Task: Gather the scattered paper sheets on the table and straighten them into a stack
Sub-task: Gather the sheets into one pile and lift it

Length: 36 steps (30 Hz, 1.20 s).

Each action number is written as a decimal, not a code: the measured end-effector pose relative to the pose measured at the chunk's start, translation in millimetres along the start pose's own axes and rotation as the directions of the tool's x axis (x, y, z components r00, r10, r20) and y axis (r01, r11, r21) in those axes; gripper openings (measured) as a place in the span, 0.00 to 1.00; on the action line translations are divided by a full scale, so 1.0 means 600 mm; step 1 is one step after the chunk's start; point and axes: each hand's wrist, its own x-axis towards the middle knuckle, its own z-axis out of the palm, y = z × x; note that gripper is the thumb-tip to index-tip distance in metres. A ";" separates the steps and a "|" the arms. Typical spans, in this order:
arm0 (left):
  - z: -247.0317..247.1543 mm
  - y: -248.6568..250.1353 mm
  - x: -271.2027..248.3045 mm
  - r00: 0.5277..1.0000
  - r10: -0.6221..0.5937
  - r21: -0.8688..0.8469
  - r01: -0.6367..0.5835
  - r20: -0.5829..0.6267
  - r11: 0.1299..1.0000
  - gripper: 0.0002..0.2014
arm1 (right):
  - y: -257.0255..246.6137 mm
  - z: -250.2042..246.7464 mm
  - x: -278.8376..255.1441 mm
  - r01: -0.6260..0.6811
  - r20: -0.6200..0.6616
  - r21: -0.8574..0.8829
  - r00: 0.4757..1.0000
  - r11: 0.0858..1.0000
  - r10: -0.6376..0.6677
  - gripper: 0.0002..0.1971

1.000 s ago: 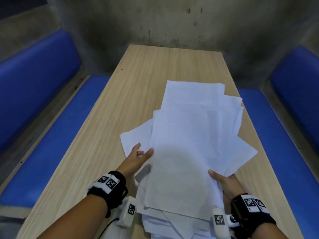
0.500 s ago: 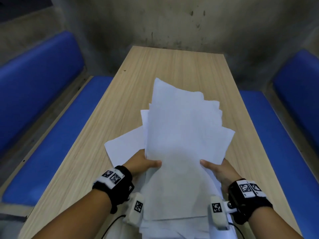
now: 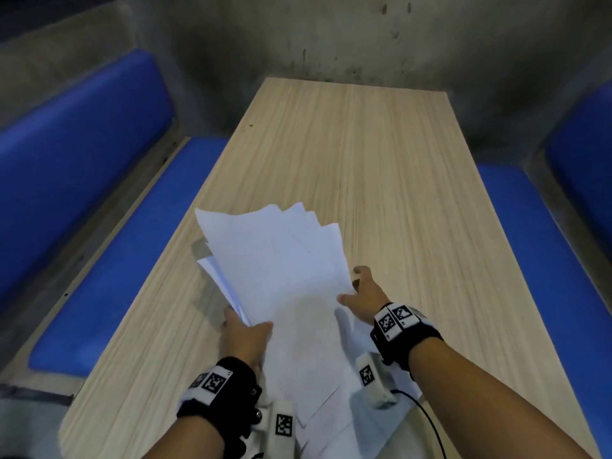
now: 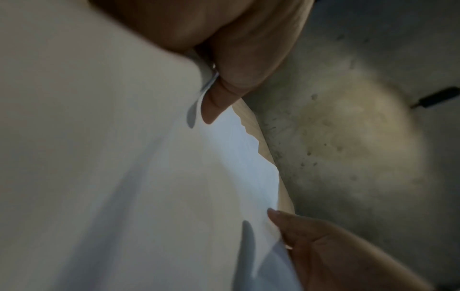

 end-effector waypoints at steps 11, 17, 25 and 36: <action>-0.011 0.164 -0.013 0.856 0.443 0.221 -0.502 0.265 0.836 0.16 | -0.012 -0.065 -0.080 0.321 -0.269 0.361 0.935 0.875 -0.232 0.22; -0.012 0.305 -0.090 0.632 0.724 0.241 -0.775 0.275 0.585 0.14 | -0.079 -0.135 -0.148 0.611 -0.604 0.492 0.753 0.620 -0.263 0.28; 0.004 0.298 -0.129 0.546 0.802 0.069 -0.834 0.242 0.547 0.14 | -0.090 -0.154 -0.192 0.718 -0.708 0.440 0.647 0.540 -0.284 0.34; 0.020 0.240 -0.087 0.723 0.572 -0.148 -0.564 0.388 0.812 0.17 | -0.064 -0.147 -0.190 0.564 -0.656 0.495 0.742 0.660 -0.142 0.32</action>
